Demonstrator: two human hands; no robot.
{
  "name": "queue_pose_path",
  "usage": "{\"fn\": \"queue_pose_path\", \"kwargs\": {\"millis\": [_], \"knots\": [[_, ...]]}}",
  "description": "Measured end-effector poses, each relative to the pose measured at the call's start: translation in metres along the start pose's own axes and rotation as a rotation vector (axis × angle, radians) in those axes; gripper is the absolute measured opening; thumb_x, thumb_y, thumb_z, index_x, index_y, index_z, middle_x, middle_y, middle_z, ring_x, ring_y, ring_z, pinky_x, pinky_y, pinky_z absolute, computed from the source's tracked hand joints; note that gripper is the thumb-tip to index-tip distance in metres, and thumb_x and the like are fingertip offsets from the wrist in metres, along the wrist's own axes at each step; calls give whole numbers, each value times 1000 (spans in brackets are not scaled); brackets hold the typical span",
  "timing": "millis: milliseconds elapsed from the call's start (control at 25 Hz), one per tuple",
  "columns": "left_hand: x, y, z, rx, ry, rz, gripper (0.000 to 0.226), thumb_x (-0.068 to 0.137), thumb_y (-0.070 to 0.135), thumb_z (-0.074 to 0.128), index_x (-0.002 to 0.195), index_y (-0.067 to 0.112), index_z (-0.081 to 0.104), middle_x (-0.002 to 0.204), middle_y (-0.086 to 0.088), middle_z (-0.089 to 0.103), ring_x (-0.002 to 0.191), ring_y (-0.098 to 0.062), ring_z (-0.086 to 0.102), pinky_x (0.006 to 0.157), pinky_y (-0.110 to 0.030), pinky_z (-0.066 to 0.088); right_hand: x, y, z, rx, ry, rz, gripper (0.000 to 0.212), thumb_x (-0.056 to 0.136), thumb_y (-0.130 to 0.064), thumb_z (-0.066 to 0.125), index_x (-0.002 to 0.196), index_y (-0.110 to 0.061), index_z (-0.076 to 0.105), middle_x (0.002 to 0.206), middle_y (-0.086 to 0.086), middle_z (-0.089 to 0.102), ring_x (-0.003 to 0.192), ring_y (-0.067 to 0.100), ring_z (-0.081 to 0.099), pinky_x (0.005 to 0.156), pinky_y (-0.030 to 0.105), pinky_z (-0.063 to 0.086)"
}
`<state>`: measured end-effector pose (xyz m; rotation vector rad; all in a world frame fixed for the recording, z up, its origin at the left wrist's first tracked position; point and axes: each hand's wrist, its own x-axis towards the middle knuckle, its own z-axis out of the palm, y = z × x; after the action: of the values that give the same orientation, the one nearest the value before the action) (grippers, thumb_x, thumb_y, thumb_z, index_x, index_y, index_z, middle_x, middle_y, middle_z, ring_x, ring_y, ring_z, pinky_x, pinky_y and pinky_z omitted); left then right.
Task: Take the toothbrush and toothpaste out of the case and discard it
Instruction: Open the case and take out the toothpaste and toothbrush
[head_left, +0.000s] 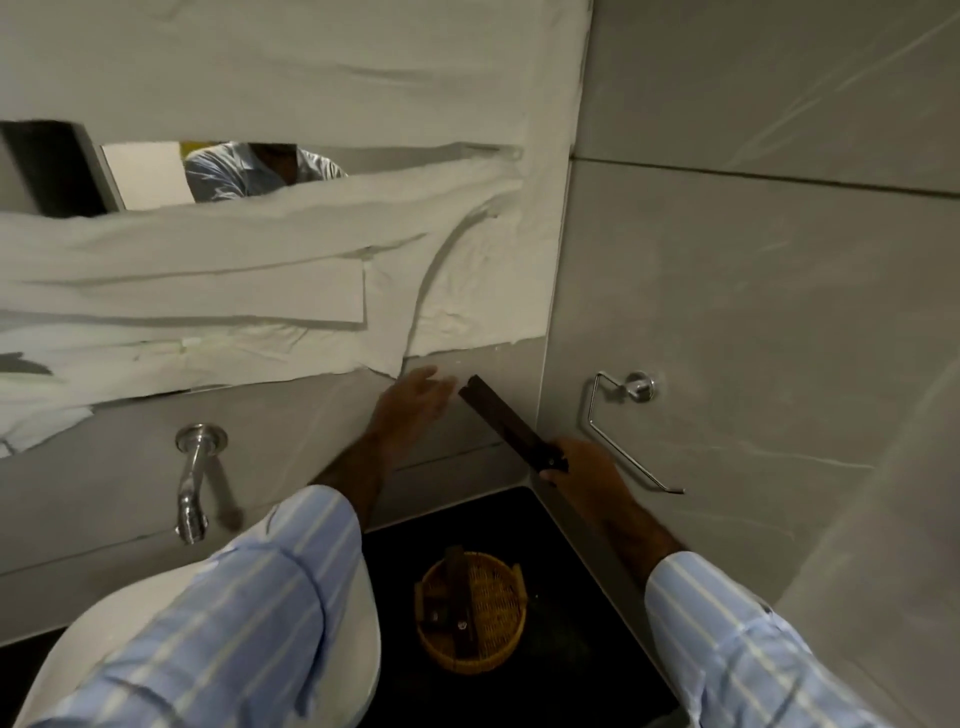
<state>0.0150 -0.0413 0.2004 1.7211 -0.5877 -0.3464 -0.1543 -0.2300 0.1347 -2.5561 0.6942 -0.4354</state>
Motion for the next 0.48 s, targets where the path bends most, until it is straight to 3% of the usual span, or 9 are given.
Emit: {"fn": "queue_pose_path", "kwargs": {"millis": [80,160,280,480], "knots": [[1,13,-12,-150,-79,-15,43,91,25,65,128,4,59,115,-20,70,100,-31,71,83,-33,61,-2,-4,-5,-12,12,-29,33,81,-20,72,113,-16,69,106,9,73,99,29,67,77,24,39],[1,19,-22,-152,-175,25,30,90,18,66,114,0,68,108,-23,71,99,-33,72,77,-31,62,-4,-8,-8,-4,40,-47,32,81,-21,73,113,-16,70,105,9,74,99,29,68,78,25,41],[1,24,-29,-135,-258,46,24,88,16,68,103,-2,73,108,-24,72,99,-34,72,78,-32,62,-7,-12,-13,6,78,-95,32,81,-20,73,112,-16,70,103,8,75,96,26,69,78,25,42],[0,27,-30,-146,-333,23,24,88,13,66,102,-5,73,111,-26,70,98,-32,73,79,-32,61,-9,-13,-19,20,86,-146,31,84,-17,71,115,-15,68,106,8,72,98,24,66,81,25,41]]}}
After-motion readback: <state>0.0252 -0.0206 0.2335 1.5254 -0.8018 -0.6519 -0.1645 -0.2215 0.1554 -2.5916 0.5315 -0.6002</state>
